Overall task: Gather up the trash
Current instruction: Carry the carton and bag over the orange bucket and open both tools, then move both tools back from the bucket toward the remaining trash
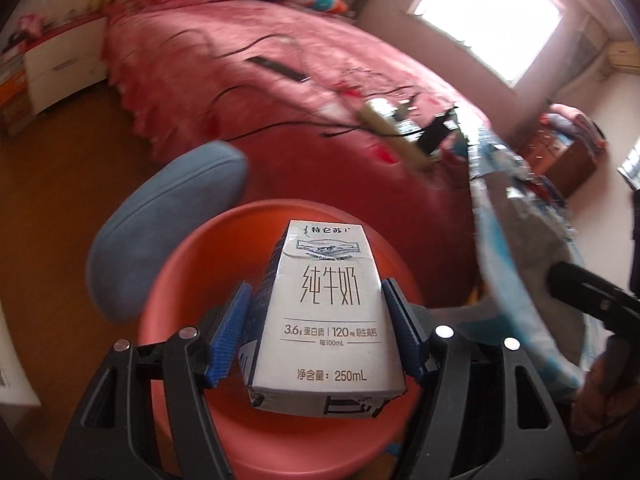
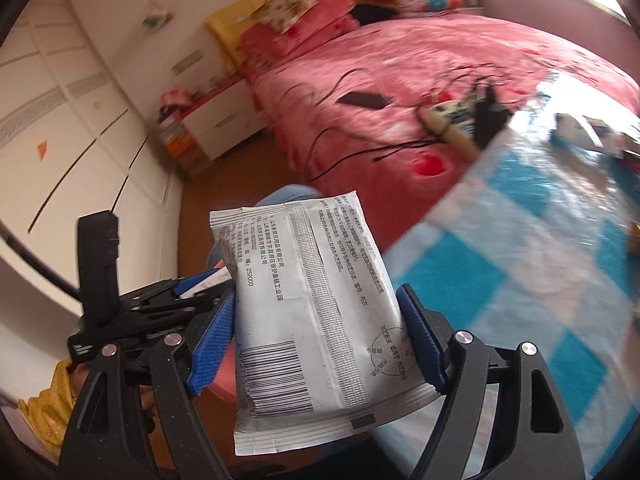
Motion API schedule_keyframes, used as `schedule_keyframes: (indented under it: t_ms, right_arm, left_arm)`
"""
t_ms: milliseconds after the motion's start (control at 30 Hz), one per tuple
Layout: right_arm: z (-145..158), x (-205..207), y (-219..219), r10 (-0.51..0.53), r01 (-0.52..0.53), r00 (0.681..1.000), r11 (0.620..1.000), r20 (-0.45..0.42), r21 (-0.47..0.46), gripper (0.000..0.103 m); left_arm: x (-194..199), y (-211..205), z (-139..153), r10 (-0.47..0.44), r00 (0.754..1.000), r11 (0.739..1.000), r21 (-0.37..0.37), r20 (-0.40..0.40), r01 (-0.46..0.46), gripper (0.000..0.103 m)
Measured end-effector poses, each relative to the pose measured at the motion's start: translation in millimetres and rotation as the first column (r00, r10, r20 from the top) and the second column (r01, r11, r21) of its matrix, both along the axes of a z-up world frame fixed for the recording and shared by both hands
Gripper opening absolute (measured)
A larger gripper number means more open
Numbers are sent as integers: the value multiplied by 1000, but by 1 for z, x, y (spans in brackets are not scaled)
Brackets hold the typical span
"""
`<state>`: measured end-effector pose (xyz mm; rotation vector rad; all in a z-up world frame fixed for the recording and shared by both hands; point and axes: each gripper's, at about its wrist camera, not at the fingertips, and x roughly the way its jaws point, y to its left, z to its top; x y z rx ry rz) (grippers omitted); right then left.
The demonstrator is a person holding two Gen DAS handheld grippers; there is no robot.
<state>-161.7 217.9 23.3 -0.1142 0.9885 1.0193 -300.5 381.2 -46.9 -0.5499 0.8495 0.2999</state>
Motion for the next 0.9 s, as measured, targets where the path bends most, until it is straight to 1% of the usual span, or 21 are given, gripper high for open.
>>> schedule_keyframes:
  t_ms: [67,133,200,233,300,333,433,467,567,733,900]
  right_arm:
    - [-5,-5,15,32,-32,999,999,2,-13,78]
    - [-11,-8,26,61,-61,998,998,-1,-27,80]
    - [-17,-13,36,75,-74,997,996,19,-57,81]
    - [-19,-15,41,83,-81,996,994,30,-69,84]
    - [-20,-17,42,97,-96,995,993,18,-68,87]
    - [-20,-18,42,98,-97,995,993,17,-65,90]
    - [-18,-18,36,88,-85,995,994,40,-72,91]
    - [-16,-18,35,83,-79,995,994,50,-71,91]
    - [-10,-17,29,61,-55,995,996,77,-73,91]
    - [0,-12,13,5,5,992,997,130,-75,91]
    - [7,-2,-10,-70,85,982,993,176,-76,91]
  left_arm:
    - [-4,6,-10,22,999,1000,-5,-24,-22,67]
    - [-5,11,-21,45,997,999,7,-64,-45,67]
    - [-7,15,-30,65,992,998,21,-103,-63,67]
    - [-8,17,-32,73,991,997,26,-116,-71,68]
    - [-9,21,-35,85,989,996,23,-123,-83,69]
    - [-9,22,-35,83,989,997,17,-119,-81,70]
    - [-6,21,-33,85,988,996,43,-125,-80,73]
    - [-5,20,-32,74,991,997,35,-116,-70,75]
    - [-1,17,-28,86,989,995,55,-117,-80,78]
    - [0,15,-22,95,990,995,40,-108,-91,79]
    - [6,7,-9,84,993,995,53,-85,-80,80]
